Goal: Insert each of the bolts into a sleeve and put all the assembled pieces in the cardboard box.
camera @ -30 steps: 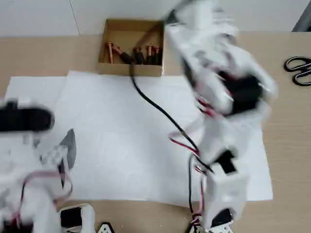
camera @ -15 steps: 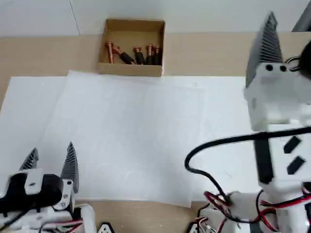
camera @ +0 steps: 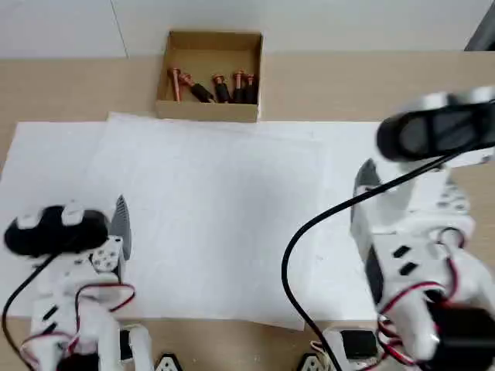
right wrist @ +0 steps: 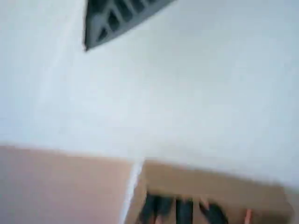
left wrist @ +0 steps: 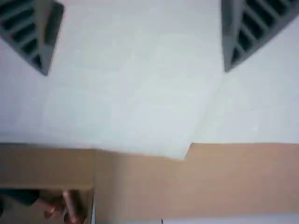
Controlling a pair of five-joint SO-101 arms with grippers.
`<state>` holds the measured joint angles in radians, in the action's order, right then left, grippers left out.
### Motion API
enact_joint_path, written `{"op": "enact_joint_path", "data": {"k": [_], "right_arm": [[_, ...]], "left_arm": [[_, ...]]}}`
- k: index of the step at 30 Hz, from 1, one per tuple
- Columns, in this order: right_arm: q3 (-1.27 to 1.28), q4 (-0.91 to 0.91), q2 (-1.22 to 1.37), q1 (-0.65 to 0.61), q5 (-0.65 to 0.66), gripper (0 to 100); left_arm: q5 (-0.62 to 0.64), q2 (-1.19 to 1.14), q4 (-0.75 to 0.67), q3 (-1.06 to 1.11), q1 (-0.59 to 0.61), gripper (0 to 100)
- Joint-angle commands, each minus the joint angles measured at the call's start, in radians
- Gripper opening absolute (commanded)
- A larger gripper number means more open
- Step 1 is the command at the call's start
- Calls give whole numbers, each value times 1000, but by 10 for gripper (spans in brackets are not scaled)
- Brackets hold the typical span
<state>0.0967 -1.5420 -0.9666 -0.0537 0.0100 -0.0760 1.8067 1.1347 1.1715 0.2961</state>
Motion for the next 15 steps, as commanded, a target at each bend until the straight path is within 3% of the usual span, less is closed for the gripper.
{"op": "enact_joint_path", "data": {"k": [1, 9, 15], "right_arm": [[443, 196, -153, 12, 8, 242], [1135, 697, -483, 13, 11, 242], [1419, 780, -677, 13, 11, 242]], "left_arm": [[-6, 5, -100, 117, 0, 227], [-5, 5, -163, 297, -11, 227], [-5, 5, -160, 369, -117, 227]]}}
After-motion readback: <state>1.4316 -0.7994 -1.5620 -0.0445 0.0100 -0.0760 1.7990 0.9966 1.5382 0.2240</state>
